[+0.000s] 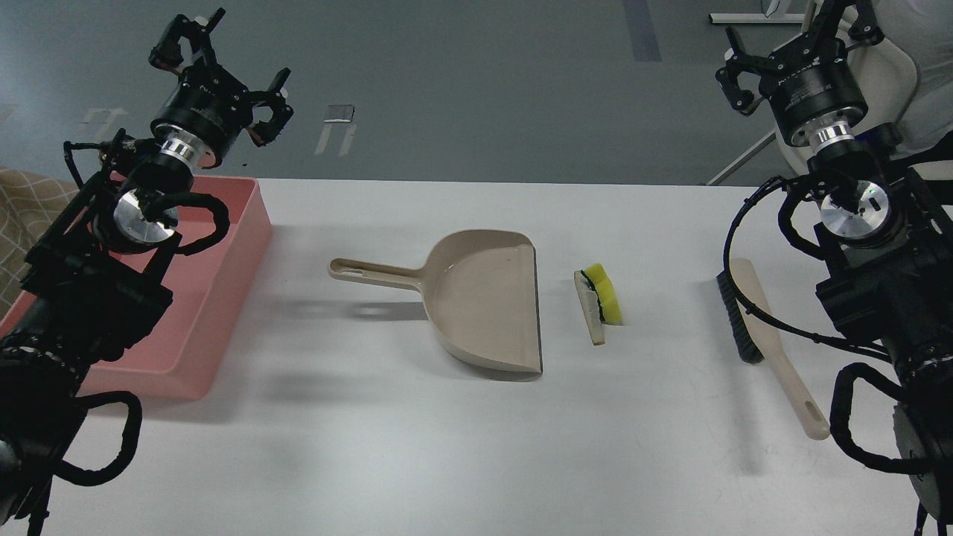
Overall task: Sweep and dump garbage into bin
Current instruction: 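Move the left gripper down toward the beige dustpan handle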
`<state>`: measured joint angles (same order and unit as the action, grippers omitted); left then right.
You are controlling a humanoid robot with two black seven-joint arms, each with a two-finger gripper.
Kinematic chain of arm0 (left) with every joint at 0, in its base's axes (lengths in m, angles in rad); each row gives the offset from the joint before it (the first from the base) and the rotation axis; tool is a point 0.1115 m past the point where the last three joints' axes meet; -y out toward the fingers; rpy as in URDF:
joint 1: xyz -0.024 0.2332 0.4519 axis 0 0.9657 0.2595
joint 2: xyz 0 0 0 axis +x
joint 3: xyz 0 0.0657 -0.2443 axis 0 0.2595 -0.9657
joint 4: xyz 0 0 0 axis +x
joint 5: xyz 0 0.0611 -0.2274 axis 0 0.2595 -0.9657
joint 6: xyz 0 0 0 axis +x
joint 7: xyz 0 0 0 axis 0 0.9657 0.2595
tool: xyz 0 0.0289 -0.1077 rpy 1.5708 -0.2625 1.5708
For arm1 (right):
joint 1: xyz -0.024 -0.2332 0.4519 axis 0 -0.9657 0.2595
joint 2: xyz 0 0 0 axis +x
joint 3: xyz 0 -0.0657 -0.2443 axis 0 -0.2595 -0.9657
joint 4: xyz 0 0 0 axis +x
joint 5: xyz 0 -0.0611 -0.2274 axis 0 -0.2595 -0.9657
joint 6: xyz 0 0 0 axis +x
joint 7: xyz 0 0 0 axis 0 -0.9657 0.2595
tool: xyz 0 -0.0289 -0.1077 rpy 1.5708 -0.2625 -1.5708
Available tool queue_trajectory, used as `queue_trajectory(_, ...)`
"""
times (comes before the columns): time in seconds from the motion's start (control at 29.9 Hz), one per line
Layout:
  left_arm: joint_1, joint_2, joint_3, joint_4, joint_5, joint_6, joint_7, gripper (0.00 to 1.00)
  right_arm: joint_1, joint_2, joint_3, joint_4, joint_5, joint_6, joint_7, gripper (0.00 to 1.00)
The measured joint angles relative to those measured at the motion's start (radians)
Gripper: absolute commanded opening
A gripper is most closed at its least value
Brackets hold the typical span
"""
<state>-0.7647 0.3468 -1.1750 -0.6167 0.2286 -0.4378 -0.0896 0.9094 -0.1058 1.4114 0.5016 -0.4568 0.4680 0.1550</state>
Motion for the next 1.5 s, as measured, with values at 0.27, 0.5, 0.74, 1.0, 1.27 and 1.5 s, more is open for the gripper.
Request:
queue_trajectory(0.27,-0.009,0.004,0.036,0.000,0.001,0.005,-0.002,0.98,-0.004,0.000,0.000,0.000,0.000,0.001,0.000,1.00)
queue_trajectory(0.5,-0.044,0.011,0.098,0.010,-0.001,0.020,-0.007,0.98,0.003,-0.003,0.000,-0.002,-0.003,0.000,0.000,1.00)
queue_trajectory(0.74,-0.060,0.011,0.099,0.012,0.007,0.021,-0.059,0.98,0.007,-0.013,0.001,-0.002,-0.006,-0.006,0.001,1.00)
queue_trajectory(1.0,-0.085,0.005,0.098,0.020,0.012,0.065,-0.083,0.98,0.016,-0.012,0.001,-0.006,-0.004,-0.011,0.006,1.00)
queue_trajectory(1.27,-0.043,0.007,0.119,-0.067,0.013,0.050,-0.087,0.98,0.010,-0.011,0.001,-0.001,-0.002,-0.005,0.011,1.00)
queue_trajectory(1.5,0.140,0.161,0.131,-0.470,0.011,0.125,-0.072,0.98,-0.004,-0.013,0.001,0.008,-0.002,-0.003,0.012,1.00)
